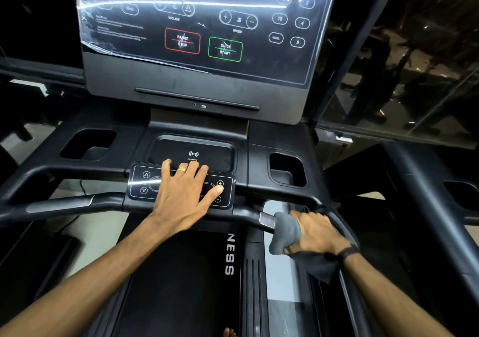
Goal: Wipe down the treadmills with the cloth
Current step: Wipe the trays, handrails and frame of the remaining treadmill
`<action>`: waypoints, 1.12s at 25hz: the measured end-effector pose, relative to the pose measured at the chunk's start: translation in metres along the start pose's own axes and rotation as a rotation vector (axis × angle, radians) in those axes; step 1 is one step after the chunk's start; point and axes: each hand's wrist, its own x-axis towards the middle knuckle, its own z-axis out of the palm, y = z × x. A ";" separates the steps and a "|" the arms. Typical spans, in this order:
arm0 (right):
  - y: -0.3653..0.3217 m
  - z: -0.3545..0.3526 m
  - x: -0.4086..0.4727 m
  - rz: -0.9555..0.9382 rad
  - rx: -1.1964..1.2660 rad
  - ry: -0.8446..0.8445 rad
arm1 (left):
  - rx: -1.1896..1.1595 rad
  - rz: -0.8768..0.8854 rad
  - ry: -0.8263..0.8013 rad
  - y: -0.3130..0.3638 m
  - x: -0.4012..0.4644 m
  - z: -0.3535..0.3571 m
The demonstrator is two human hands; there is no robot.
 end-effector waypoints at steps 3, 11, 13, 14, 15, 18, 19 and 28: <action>-0.005 0.007 -0.005 -0.040 0.000 0.080 | -0.001 -0.012 -0.004 0.003 0.001 -0.001; -0.022 0.006 -0.002 -0.064 0.073 0.108 | 0.019 -0.032 0.016 0.007 0.001 0.000; -0.025 0.001 0.002 -0.072 0.075 0.082 | -0.008 -0.066 0.010 0.010 0.001 0.001; -0.024 -0.007 0.010 -0.073 0.093 0.006 | -0.023 -0.077 0.015 0.011 0.001 0.002; -0.026 -0.011 0.013 -0.078 0.119 -0.045 | -0.032 -0.076 0.017 0.011 0.000 0.003; -0.043 0.007 0.008 -0.094 0.024 0.164 | -0.039 -0.080 0.041 0.010 0.001 0.002; -0.051 0.011 0.004 -0.102 -0.007 0.233 | -0.043 -0.088 0.039 0.012 0.001 0.002; -0.114 0.005 0.029 -0.165 -0.078 0.273 | 0.009 -0.085 0.004 0.016 0.000 0.003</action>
